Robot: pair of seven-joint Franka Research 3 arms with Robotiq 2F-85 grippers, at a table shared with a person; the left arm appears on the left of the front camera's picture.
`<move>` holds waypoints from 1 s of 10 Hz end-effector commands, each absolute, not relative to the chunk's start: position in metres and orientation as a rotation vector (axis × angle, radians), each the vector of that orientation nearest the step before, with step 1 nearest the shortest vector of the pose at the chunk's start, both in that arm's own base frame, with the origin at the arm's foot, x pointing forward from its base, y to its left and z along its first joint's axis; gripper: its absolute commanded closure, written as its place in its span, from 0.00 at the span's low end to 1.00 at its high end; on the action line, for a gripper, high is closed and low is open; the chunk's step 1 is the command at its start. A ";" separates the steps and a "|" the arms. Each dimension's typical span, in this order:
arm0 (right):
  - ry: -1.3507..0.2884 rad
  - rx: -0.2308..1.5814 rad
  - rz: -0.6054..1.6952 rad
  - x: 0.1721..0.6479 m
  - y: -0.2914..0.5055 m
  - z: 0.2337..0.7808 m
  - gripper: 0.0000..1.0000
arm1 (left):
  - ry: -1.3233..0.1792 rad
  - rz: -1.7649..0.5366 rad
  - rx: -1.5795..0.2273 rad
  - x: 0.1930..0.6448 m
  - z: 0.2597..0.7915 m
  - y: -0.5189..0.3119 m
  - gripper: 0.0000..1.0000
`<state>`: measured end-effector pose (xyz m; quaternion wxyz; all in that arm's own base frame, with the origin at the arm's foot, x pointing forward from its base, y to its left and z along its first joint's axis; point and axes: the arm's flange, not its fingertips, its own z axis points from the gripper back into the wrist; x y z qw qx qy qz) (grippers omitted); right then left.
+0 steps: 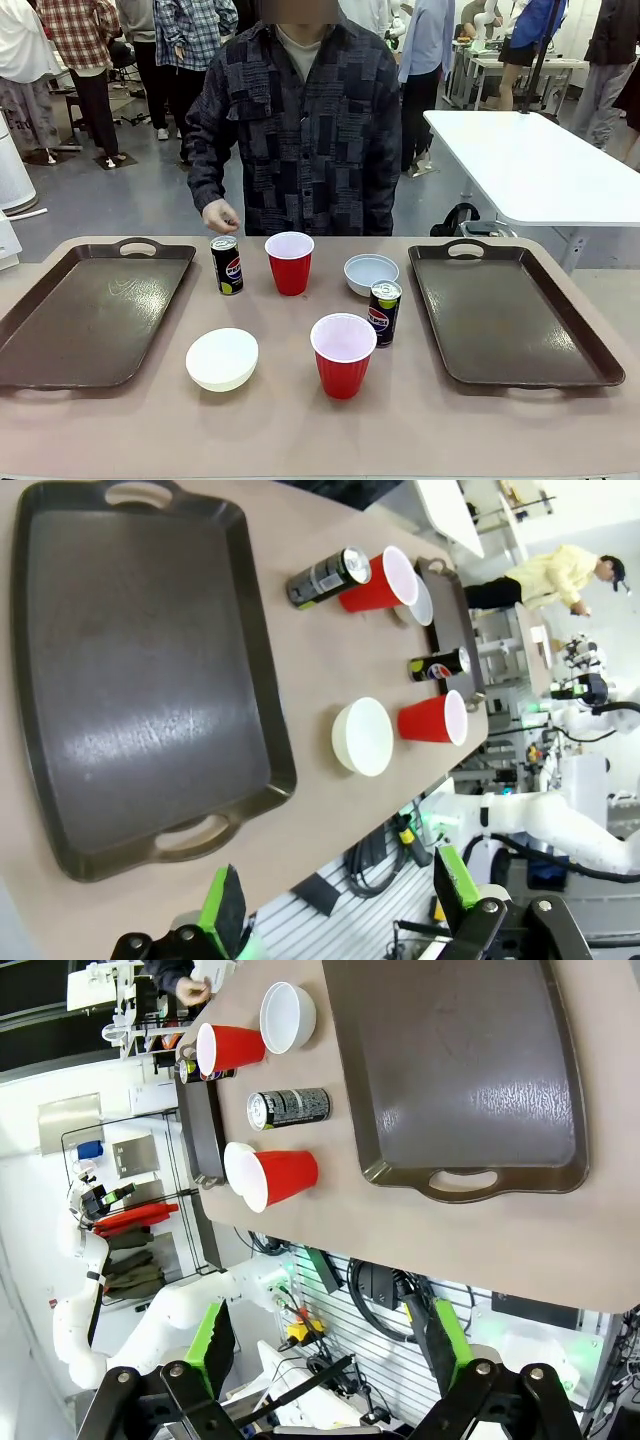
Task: Prepare tableware on both trays.
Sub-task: Pick up a Picnic Bowl from the table and place it on a Handle tray.
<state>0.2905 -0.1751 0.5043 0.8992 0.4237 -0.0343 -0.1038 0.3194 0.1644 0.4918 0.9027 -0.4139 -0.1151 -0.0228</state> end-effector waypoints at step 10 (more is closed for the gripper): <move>-0.143 0.452 -0.264 0.349 -0.055 0.549 0.00 | -0.241 -0.049 -0.865 0.319 0.491 0.165 0.00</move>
